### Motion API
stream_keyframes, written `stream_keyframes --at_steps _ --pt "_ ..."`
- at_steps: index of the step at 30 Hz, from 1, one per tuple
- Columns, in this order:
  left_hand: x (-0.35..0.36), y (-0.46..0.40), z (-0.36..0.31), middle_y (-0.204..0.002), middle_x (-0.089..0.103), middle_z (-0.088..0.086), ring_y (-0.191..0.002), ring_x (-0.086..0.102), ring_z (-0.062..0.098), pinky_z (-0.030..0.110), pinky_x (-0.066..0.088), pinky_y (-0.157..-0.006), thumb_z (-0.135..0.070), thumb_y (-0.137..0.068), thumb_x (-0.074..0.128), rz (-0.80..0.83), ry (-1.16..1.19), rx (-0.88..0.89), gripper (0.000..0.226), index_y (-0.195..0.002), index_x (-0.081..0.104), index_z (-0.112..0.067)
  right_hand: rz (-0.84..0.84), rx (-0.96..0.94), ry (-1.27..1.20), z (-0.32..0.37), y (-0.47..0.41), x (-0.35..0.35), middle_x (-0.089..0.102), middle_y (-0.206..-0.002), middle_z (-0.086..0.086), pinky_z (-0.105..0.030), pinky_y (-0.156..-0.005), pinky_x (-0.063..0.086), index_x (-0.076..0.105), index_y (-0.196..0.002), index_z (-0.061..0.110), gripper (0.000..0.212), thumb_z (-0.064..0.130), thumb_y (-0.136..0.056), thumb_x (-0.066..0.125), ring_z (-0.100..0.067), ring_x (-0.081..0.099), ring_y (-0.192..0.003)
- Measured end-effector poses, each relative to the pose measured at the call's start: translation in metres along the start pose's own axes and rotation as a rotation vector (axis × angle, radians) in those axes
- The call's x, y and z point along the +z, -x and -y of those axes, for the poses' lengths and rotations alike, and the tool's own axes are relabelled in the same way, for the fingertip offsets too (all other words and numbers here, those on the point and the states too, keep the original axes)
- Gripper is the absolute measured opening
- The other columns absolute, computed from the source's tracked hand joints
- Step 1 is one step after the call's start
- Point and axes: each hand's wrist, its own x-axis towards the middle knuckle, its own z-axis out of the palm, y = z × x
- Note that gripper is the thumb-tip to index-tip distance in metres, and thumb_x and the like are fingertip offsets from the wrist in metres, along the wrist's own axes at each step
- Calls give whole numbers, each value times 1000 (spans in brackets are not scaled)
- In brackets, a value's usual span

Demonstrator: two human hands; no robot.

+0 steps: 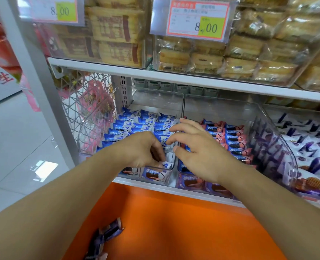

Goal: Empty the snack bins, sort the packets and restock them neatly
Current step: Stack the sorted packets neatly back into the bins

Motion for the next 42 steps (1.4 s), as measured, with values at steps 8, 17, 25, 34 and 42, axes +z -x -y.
stream_keyframes --at_steps 8,17,25,34,42 --pt "-9 4 7 -66 73 -20 -61 65 -8 4 43 -58 -21 -76 93 -19 -10 -1 20 -93 83 -27 16 3 0 -1 1 -1 45 -149 24 -55 -127 16 69 -121 36 22 31 -105 55 -1 10 -155" --pt "-12 6 8 -51 57 -34 -56 54 -18 1 36 -55 -23 -84 86 2 -198 68 18 -99 81 -32 18 5 -3 0 1 -1 45 -149 24 -53 -127 16 70 -120 34 21 29 -105 55 0 9 -155" --pt "-16 6 7 -104 63 -28 -94 58 -5 -1 38 -76 -33 -77 92 -72 -289 135 48 -121 73 -37 4 -4 3 0 1 0 45 -147 25 -52 -127 17 70 -118 34 20 28 -105 56 0 10 -154" --pt "-18 4 12 -149 55 -17 -137 48 8 27 37 -115 -45 -81 86 -6 -390 171 74 -147 54 -38 1 -5 -2 1 1 0 46 -148 23 -49 -127 18 70 -120 32 22 26 -104 57 0 11 -154" --pt "-19 -1 14 -149 51 -23 -135 45 9 35 37 -117 -52 -86 78 47 -480 161 59 -141 59 -43 10 1 1 4 2 -1 44 -154 21 -45 -129 15 69 -125 31 25 25 -105 55 1 9 -155"
